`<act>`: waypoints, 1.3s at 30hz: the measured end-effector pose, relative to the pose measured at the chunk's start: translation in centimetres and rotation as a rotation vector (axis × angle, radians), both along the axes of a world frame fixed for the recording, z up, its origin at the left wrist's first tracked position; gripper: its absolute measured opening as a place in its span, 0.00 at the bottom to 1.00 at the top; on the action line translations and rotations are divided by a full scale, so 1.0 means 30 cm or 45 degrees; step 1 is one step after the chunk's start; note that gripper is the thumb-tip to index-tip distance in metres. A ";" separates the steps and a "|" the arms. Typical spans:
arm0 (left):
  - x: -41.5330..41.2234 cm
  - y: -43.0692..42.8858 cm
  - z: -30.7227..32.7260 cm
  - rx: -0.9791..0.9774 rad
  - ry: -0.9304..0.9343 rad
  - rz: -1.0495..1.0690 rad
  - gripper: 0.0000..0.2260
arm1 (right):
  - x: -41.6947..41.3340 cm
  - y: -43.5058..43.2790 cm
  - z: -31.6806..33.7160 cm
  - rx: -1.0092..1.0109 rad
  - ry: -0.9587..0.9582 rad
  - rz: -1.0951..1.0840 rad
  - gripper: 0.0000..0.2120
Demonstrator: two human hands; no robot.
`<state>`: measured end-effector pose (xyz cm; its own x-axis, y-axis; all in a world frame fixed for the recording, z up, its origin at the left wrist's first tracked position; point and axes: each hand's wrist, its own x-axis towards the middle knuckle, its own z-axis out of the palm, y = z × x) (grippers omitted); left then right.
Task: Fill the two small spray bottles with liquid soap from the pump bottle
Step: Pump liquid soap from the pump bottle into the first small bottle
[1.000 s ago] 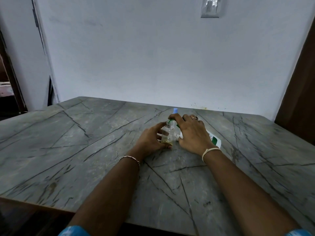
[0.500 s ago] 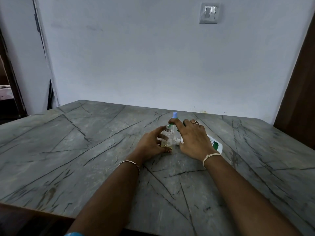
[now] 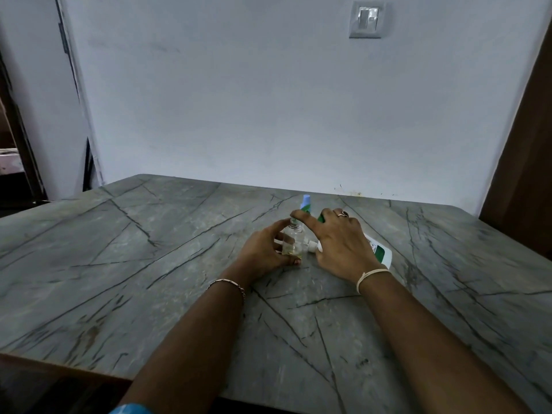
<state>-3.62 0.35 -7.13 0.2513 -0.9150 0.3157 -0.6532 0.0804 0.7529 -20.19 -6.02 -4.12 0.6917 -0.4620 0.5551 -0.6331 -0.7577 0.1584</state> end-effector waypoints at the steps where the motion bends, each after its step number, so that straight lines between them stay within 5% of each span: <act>1: -0.001 0.001 0.000 -0.002 0.002 -0.001 0.42 | 0.002 -0.001 0.000 0.009 0.003 -0.009 0.37; 39: 0.005 -0.002 -0.001 0.001 0.020 -0.004 0.42 | 0.022 0.016 0.008 0.017 -0.029 -0.051 0.34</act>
<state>-3.49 0.28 -7.15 0.2535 -0.9160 0.3109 -0.6412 0.0816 0.7631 -19.54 -5.55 -3.89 0.6594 -0.4967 0.5644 -0.6667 -0.7333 0.1336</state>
